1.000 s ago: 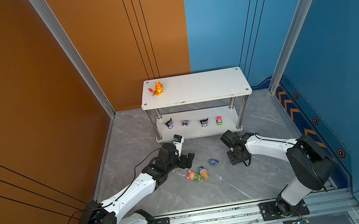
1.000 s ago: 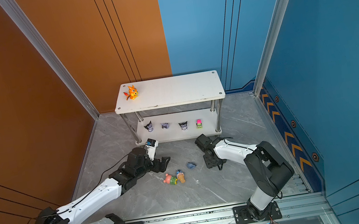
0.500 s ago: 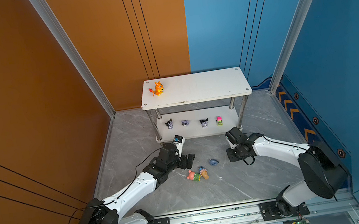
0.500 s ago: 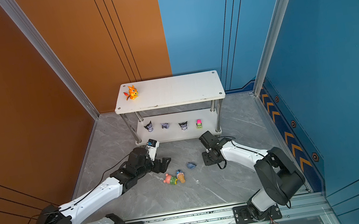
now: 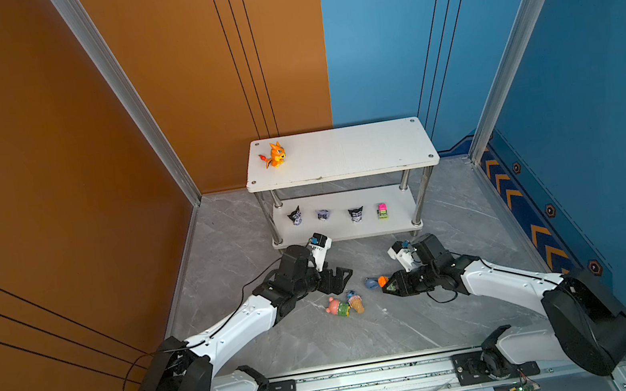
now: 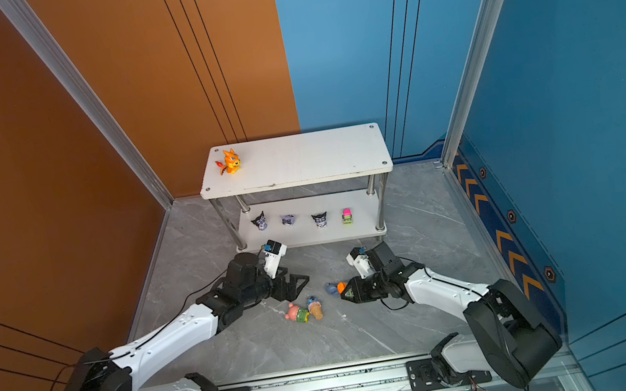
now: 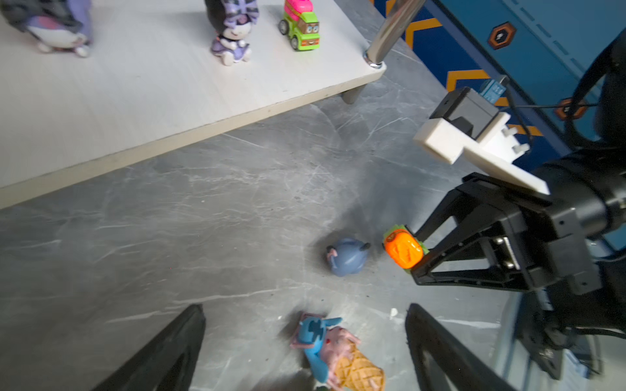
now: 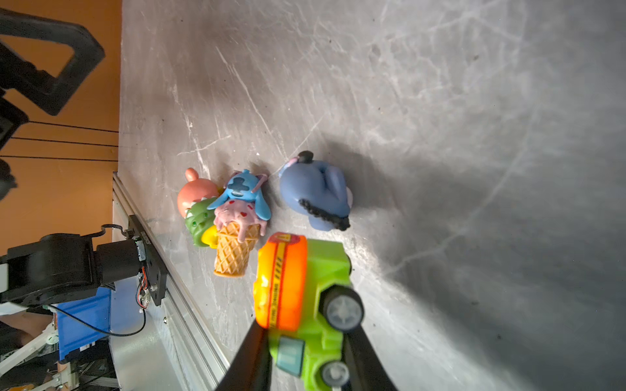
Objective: Place and organize the plastic toys onto the shelf
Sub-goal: 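Lift the car with the right gripper toward the approaching left gripper, then close the left gripper on the car while the right gripper releases it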
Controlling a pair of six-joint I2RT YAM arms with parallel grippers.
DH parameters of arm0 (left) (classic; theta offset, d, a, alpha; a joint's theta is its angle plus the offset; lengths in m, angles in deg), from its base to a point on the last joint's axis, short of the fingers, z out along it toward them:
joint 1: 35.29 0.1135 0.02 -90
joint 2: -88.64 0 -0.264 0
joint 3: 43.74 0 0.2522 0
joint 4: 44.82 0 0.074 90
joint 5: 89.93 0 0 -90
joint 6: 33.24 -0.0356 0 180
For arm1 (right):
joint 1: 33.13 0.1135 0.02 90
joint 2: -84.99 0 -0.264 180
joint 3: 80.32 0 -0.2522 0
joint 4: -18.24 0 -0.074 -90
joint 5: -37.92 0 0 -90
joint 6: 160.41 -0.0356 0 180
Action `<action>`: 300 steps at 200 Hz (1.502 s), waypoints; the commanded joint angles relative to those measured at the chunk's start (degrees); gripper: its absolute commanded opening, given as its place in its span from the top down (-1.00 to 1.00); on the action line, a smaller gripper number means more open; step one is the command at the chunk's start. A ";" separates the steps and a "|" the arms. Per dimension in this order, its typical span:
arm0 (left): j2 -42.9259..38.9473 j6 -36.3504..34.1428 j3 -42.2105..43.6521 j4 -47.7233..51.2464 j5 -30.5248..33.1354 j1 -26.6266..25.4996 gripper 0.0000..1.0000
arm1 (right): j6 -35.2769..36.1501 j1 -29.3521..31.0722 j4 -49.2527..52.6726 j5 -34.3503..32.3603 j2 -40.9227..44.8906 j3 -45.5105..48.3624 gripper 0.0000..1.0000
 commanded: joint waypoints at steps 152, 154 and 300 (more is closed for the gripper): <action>16.28 12.05 -20.96 14.02 -15.14 -5.78 -0.39 | 12.49 7.56 -1.09 -16.83 10.00 -2.44 0.40; 16.47 12.10 -21.13 14.21 -15.01 -5.85 -0.38 | 12.43 7.58 -1.25 -16.90 9.91 -2.42 0.40; 23.20 12.40 -27.02 15.81 -14.24 -7.51 0.12 | 11.17 9.35 -5.06 -17.88 9.08 -1.47 0.40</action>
